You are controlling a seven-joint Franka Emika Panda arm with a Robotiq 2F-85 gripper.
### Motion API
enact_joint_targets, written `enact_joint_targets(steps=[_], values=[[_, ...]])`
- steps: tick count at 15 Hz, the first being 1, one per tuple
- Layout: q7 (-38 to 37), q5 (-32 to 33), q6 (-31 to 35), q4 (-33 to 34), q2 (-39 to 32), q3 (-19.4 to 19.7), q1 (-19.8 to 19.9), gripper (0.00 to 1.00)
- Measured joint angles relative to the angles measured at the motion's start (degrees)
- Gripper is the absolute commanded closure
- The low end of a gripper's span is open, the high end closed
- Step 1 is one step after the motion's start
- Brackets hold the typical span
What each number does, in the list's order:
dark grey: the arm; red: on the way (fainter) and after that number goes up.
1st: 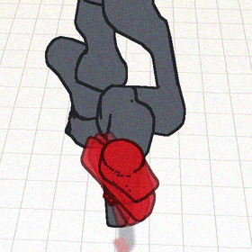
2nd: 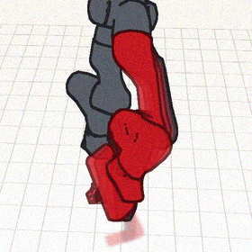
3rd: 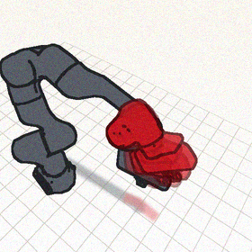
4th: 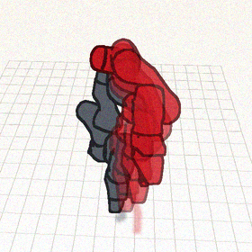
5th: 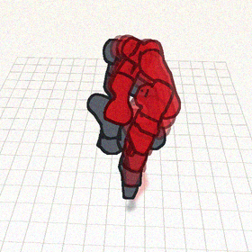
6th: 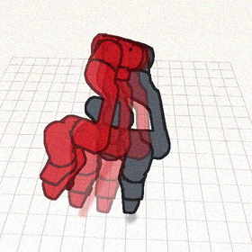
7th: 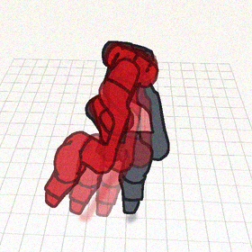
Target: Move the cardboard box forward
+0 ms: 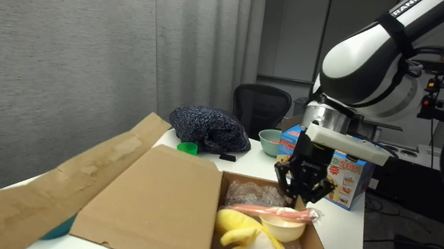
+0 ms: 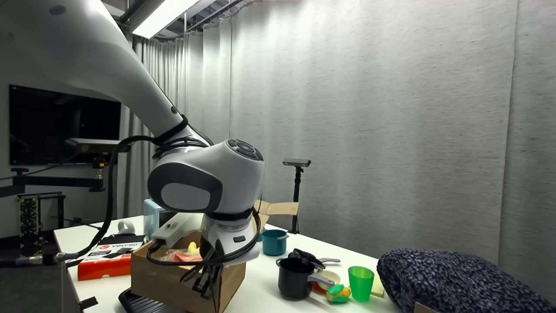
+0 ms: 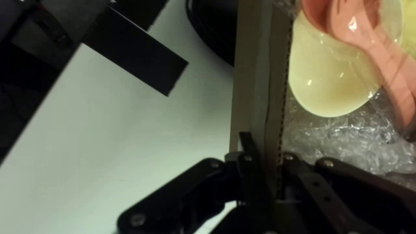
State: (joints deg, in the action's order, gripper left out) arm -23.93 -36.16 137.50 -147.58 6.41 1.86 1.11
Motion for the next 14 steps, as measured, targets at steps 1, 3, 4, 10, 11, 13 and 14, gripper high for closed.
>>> enact_joint_targets(steps=[1,3,4,10,11,13,14], values=[[-2.8,3.2,-2.4,-0.2,0.3,0.2,0.8,0.97],[-9.1,9.4,-5.8,-0.2,0.7,0.4,2.3,0.97],[-12.6,12.6,-6.8,-0.2,0.9,0.4,2.9,0.97],[-34.4,34.2,-14.5,1.1,2.0,0.2,4.6,0.97],[-36.7,36.4,-15.8,1.3,2.4,0.2,4.6,0.97],[-39.4,39.2,-18.3,1.6,2.8,0.2,4.6,0.97],[-39.6,39.6,-19.1,1.7,2.8,0.2,4.6,0.97]])
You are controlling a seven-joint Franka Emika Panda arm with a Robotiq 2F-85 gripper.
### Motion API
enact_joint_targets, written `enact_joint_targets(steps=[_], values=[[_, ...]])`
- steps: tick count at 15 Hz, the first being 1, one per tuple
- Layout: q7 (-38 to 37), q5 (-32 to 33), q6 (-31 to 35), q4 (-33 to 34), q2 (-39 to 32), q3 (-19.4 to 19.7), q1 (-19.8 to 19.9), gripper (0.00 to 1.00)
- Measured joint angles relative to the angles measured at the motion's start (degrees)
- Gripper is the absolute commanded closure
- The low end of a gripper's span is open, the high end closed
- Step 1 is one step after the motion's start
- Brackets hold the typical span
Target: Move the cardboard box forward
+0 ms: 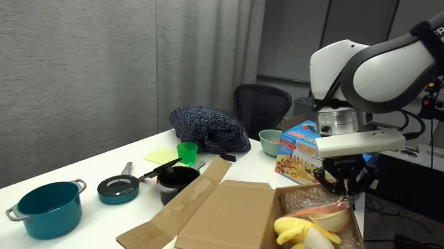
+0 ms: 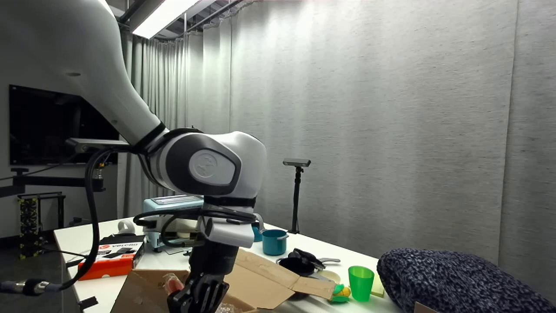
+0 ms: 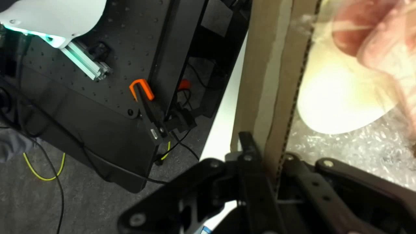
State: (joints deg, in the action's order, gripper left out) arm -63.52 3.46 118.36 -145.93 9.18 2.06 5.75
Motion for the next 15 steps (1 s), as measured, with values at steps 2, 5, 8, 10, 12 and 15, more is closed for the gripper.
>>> enact_joint_targets(steps=[2,5,8,10,12,15], values=[[0.0,0.2,-0.6,0.0,-0.1,0.0,0.0,0.63],[0.2,0.2,-0.5,0.6,-0.5,-0.4,-0.3,0.41],[0.3,0.2,-0.5,2.3,-1.3,-1.5,-0.7,0.17],[0.3,0.4,-0.4,3.6,-2.2,-2.3,-1.2,0.04],[0.3,0.8,-0.1,5.2,-3.4,-3.1,-1.8,0.00],[1.1,1.0,0.9,7.7,-5.2,-3.8,-3.2,0.00]])
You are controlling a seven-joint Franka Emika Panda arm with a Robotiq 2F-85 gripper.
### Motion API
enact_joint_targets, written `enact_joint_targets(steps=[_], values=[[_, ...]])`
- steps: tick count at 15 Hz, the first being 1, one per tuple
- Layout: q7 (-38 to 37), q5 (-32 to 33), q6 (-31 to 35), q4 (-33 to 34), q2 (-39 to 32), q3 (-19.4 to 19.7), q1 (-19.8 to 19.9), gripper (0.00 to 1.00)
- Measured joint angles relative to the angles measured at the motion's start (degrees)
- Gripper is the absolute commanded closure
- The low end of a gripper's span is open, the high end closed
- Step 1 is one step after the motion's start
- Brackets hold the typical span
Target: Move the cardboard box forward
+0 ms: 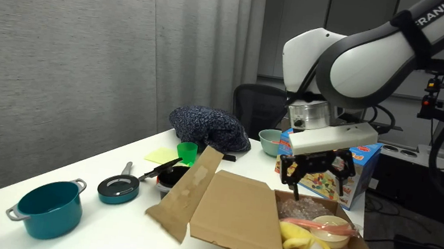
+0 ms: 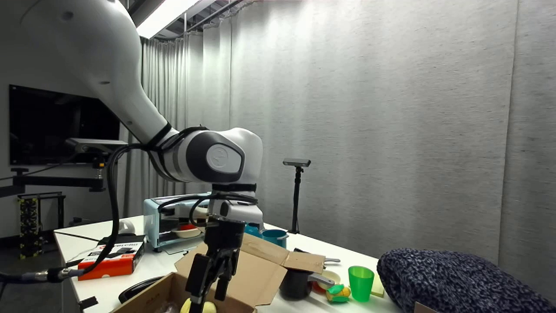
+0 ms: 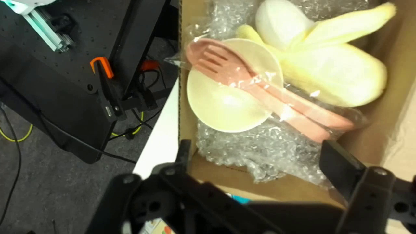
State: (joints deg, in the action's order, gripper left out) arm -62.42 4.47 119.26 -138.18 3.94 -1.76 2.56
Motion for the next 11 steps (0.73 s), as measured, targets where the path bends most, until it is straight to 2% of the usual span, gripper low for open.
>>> enact_joint_targets(steps=[6,11], values=[[4.5,1.0,3.4,6.6,-0.7,-0.9,-2.2,0.00],[11.4,2.2,6.5,13.3,-0.4,-2.5,-4.1,0.00]])
